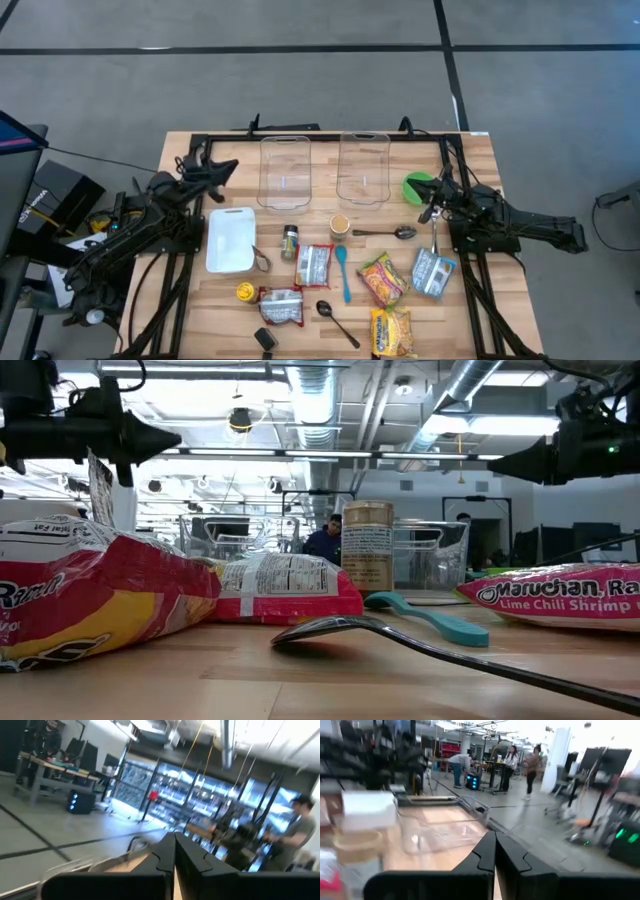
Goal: Pick & Place Food Item
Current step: Put the top black spoon into the white bin
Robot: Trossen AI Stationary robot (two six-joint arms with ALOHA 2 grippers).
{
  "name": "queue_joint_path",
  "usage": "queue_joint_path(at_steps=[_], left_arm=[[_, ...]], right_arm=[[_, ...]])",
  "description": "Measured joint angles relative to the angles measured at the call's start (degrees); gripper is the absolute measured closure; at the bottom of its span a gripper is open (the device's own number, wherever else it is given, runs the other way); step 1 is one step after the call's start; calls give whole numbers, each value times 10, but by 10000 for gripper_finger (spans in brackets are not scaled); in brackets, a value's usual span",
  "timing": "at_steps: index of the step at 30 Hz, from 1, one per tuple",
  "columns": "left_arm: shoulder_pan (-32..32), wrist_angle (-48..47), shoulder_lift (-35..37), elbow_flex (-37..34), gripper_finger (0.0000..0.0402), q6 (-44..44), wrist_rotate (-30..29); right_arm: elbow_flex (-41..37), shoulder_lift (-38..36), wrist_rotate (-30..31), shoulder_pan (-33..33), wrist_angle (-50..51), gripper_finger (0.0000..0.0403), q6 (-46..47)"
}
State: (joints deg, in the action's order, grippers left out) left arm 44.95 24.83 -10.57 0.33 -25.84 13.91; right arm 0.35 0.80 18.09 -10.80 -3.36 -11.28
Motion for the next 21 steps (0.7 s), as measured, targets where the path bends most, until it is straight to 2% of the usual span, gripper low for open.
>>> queue_joint_path(at_steps=[3,10,14,21], left_arm=[[0,35,0,0,402,-48,-6],[0,127,0,0,402,-142,-6],[0,185,0,0,401,-228,-7],[0,263,0,0,402,-310,2]], right_arm=[[0,0,0,0,0,403,-56],[0,0,0,-2,-11,403,-53],[0,0,0,2,-78,403,90],[1,0,15,3,-237,403,394]])
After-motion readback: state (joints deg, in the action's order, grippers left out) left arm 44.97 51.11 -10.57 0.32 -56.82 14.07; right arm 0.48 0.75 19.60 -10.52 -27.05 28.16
